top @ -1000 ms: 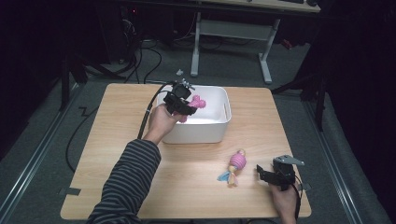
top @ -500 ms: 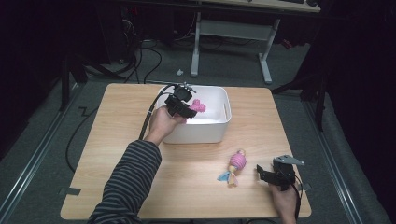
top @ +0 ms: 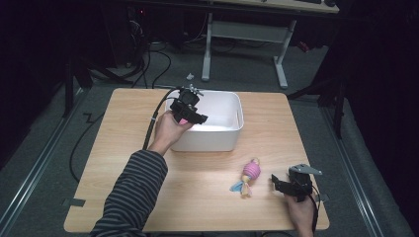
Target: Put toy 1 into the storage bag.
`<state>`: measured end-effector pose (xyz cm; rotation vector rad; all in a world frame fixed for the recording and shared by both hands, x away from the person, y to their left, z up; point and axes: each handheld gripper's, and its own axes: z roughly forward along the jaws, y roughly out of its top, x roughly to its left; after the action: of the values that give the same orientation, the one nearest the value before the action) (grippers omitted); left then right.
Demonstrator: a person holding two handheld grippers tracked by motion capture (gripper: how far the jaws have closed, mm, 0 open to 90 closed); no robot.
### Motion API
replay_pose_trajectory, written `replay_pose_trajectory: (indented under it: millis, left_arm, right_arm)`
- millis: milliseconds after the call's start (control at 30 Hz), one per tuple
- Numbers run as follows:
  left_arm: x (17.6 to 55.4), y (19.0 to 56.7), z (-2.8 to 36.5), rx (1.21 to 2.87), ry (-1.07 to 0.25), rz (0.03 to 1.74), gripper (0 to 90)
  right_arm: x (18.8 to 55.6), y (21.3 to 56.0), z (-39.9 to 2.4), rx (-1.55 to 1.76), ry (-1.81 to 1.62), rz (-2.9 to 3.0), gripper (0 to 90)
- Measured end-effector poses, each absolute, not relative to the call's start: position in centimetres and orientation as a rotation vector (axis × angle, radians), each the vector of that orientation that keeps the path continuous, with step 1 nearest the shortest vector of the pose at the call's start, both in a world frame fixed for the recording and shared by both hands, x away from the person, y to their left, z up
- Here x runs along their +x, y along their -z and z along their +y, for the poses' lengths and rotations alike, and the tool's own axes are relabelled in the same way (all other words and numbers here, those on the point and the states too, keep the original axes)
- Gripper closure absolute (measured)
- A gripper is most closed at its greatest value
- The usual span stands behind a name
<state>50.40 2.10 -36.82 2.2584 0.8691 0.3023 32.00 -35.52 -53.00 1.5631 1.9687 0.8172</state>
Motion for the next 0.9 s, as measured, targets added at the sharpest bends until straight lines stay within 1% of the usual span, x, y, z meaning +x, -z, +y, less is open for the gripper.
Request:
replay_pose_trajectory:
  millis: [400, 900]
  left_arm:
    - [48.3, 35.1, 4.8, 2.156, -0.358, 0.864, 43.0]
    - [46.2, 34.5, 7.2, 2.1, -0.396, 0.868, 41.5]
  right_arm:
    - [32.0, 53.0, -35.5, 1.563, -0.817, 1.969, 24.3]
    - [32.0, 53.0, -35.5, 1.564, -0.818, 1.97, 24.3]
